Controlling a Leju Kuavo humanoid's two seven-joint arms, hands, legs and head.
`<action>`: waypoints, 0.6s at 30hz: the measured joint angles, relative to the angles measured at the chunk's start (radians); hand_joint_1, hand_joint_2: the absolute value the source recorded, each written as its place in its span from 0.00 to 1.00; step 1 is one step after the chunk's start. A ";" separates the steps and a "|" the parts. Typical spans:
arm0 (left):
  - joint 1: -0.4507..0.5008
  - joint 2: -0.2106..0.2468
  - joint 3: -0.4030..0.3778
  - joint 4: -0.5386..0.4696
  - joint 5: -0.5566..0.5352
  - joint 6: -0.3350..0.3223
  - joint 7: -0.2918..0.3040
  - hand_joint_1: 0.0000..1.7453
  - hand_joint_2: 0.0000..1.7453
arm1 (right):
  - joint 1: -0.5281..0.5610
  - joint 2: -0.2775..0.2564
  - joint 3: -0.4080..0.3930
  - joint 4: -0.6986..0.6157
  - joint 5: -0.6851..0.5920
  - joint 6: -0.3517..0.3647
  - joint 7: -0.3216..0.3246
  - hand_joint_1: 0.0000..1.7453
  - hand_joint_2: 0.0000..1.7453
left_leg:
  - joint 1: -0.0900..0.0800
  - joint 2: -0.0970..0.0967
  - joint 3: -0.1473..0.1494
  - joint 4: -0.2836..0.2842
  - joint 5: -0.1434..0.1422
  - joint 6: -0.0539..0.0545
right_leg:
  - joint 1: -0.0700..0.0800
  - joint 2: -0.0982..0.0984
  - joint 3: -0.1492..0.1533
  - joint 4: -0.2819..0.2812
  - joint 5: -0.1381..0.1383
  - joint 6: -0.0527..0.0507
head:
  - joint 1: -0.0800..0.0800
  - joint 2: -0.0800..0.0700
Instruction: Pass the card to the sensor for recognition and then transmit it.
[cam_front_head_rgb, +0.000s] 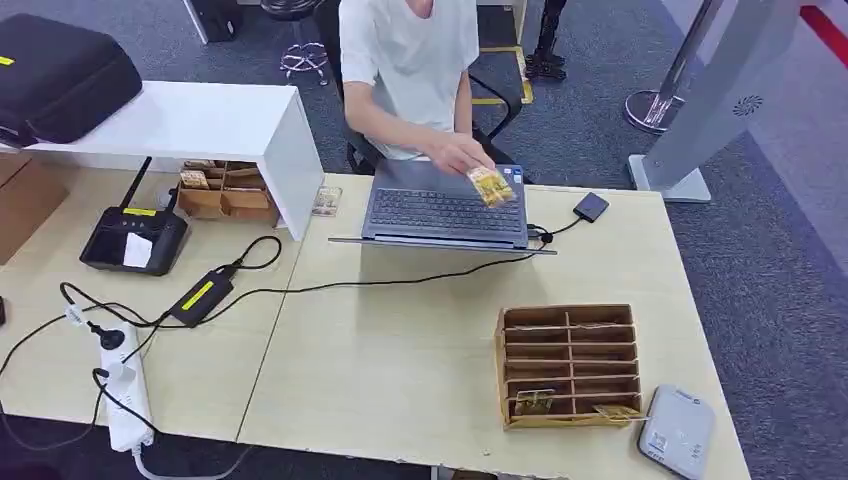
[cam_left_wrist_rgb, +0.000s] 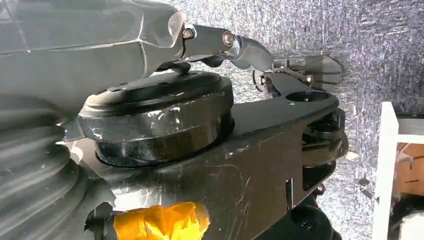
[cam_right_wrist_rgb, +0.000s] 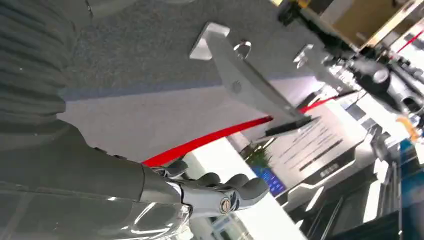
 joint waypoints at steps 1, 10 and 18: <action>0.000 0.000 0.000 0.000 0.003 -0.001 0.000 0.00 0.00 | 0.011 0.006 0.013 -0.031 -0.010 0.013 0.006 0.00 1.00 | 0.000 0.000 0.000 0.000 0.000 0.000 | 0.000 0.000 0.000 0.000 0.000 0.000 | 0.000 0.000; -0.001 0.004 -0.008 0.000 0.004 -0.019 0.003 0.00 1.00 | 0.137 0.030 0.171 -0.284 -0.068 -0.046 0.123 0.00 1.00 | 0.000 0.000 -0.001 0.000 0.000 0.000 | 0.000 0.000 0.000 0.000 0.000 0.000 | 0.000 0.000; -0.004 0.010 -0.037 0.000 -0.013 -0.029 0.006 0.00 1.00 | 0.265 -0.183 0.562 -0.344 -0.039 -0.508 0.302 0.00 1.00 | 0.000 0.001 -0.002 0.001 0.000 0.000 | 0.000 0.001 0.000 0.000 0.000 0.000 | 0.000 0.000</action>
